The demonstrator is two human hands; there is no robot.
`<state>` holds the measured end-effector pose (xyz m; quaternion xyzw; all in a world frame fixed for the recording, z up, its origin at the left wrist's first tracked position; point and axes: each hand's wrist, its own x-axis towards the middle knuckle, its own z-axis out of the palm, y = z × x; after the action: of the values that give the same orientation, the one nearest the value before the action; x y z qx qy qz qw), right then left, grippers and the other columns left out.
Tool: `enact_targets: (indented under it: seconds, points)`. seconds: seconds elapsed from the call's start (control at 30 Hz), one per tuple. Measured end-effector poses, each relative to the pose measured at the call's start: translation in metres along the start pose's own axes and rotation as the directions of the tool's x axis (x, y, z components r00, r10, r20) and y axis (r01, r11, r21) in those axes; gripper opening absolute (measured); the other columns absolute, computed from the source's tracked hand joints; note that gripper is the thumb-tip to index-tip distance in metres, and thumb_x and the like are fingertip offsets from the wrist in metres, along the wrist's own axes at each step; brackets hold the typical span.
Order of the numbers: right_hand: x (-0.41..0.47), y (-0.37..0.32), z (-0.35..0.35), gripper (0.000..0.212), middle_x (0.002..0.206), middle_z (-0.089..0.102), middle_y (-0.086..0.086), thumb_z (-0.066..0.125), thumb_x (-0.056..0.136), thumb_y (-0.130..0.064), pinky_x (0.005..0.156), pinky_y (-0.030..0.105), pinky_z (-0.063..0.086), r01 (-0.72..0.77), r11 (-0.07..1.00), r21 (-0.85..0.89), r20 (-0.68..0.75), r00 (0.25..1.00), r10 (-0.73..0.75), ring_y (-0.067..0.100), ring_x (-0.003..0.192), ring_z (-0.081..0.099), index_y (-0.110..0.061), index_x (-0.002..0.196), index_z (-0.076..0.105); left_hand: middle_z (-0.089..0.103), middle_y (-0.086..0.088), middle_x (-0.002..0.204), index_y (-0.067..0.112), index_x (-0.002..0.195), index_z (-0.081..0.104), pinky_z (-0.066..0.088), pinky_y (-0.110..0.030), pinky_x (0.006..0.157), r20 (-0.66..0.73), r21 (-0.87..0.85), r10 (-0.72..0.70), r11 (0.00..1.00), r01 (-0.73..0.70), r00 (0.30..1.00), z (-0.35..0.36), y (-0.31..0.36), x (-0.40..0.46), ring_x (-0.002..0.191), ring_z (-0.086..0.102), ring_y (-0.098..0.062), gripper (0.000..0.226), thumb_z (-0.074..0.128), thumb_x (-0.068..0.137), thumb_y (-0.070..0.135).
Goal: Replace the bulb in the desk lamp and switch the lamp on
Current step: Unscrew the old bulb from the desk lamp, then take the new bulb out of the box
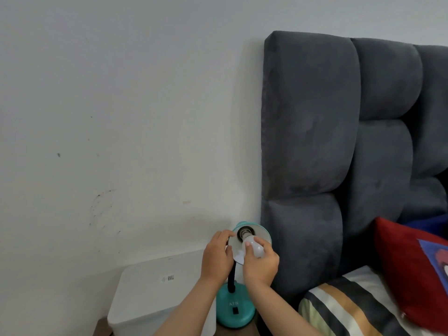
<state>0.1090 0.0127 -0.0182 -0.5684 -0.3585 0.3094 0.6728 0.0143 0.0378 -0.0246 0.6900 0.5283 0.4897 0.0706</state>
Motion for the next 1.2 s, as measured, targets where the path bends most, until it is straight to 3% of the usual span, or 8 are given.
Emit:
enact_targets:
  seconds: [0.3, 0.5, 0.57, 0.67, 0.8, 0.9, 1.03, 1.2]
  points:
    - [0.002, -0.014, -0.008, 0.032, 0.111, 0.047, 0.0, 0.07, 0.074, -0.006, 0.063, 0.015, 0.039, 0.075, 0.996, -0.038, 0.029, 0.997, -0.074, 0.015, 0.084, 0.052, -0.021, 0.101, 0.063, 0.061, 0.005, 0.102, 0.023, 0.105, 0.058, 0.053, -0.03, 0.08, 0.021, -0.007, -0.002, 1.0, 0.002, 1.0, -0.003, -0.002, 0.004, 0.09, 0.059, -0.014, 0.038, 0.051, 0.081, -0.006]
    - [-0.009, -0.02, -0.03, 0.048, 0.116, 0.048, 0.011, 0.07, 0.076, -0.013, 0.072, 0.027, 0.047, 0.047, 0.999, -0.011, 0.063, 0.997, -0.046, 0.011, 0.076, 0.054, -0.016, 0.122, 0.057, 0.055, 0.007, 0.124, 0.026, 0.127, 0.045, 0.043, -0.021, 0.092, 0.15, -0.034, -0.026, 0.999, 0.032, 0.988, -0.018, 0.004, -0.012, 0.11, 0.053, -0.013, 0.049, 0.057, 0.083, 0.006]
    - [-0.015, -0.017, -0.04, 0.045, 0.116, 0.051, 0.014, 0.07, 0.076, -0.015, 0.071, 0.024, 0.047, 0.048, 0.999, -0.003, 0.085, 0.995, -0.047, 0.012, 0.078, 0.057, -0.015, 0.119, 0.059, 0.049, 0.01, 0.125, 0.023, 0.131, 0.039, 0.037, -0.013, 0.092, 0.16, -0.047, -0.041, 0.998, 0.049, 0.986, -0.026, 0.009, -0.024, 0.111, 0.046, -0.007, 0.052, 0.059, 0.084, 0.01]
    - [-0.03, -0.002, -0.055, 0.038, 0.111, 0.056, 0.016, 0.071, 0.075, -0.021, 0.063, 0.019, 0.046, 0.036, 0.999, -0.032, 0.141, 0.99, -0.031, 0.012, 0.078, 0.06, -0.021, 0.111, 0.061, 0.043, 0.002, 0.135, 0.017, 0.136, 0.035, 0.033, -0.025, 0.103, 0.158, 0.003, -0.117, 0.993, 0.118, 0.98, -0.038, 0.005, -0.049, 0.124, 0.041, -0.013, 0.056, 0.06, 0.086, 0.02]
    - [-0.06, 0.023, -0.069, 0.032, 0.105, 0.059, 0.011, 0.073, 0.073, -0.02, 0.062, 0.021, 0.047, 0.009, 0.998, -0.063, 0.182, 0.983, 0.003, 0.014, 0.08, 0.061, -0.021, 0.1, 0.057, 0.049, -0.001, 0.128, 0.016, 0.127, 0.045, 0.03, -0.019, 0.097, 0.15, 0.089, -0.151, 0.986, 0.139, 0.977, -0.059, -0.011, -0.092, 0.121, 0.044, -0.015, 0.044, 0.06, 0.086, 0.025]
    - [-0.089, 0.044, -0.073, 0.032, 0.098, 0.063, 0.008, 0.073, 0.074, -0.017, 0.057, 0.019, 0.041, -0.043, 0.989, -0.138, 0.212, 0.975, 0.072, 0.018, 0.08, 0.06, -0.017, 0.1, 0.055, 0.052, -0.001, 0.121, 0.017, 0.12, 0.051, 0.033, -0.02, 0.092, 0.133, 0.168, -0.198, 0.97, 0.174, 0.971, -0.077, -0.028, -0.124, 0.115, 0.047, -0.017, 0.039, 0.061, 0.084, 0.026]
    - [-0.125, 0.076, -0.069, 0.027, 0.091, 0.065, 0.004, 0.075, 0.073, -0.022, 0.071, 0.03, 0.047, -0.145, 0.95, -0.276, 0.23, 0.95, 0.211, 0.017, 0.078, 0.059, -0.019, 0.091, 0.056, 0.051, 0.0, 0.116, 0.018, 0.116, 0.052, 0.038, -0.023, 0.087, 0.141, 0.267, -0.339, 0.918, 0.294, 0.93, -0.096, -0.047, -0.167, 0.11, 0.048, -0.017, 0.038, 0.061, 0.084, 0.035]
    - [-0.152, 0.109, -0.057, 0.025, 0.089, 0.061, 0.003, 0.076, 0.07, -0.028, 0.079, 0.031, 0.049, -0.208, 0.851, -0.482, 0.26, 0.893, 0.366, 0.018, 0.08, 0.055, -0.024, 0.085, 0.056, 0.05, -0.003, 0.115, 0.016, 0.116, 0.052, 0.044, -0.026, 0.085, 0.168, 0.349, -0.487, 0.842, 0.41, 0.857, -0.107, -0.062, -0.201, 0.105, 0.05, -0.018, 0.041, 0.062, 0.082, 0.037]
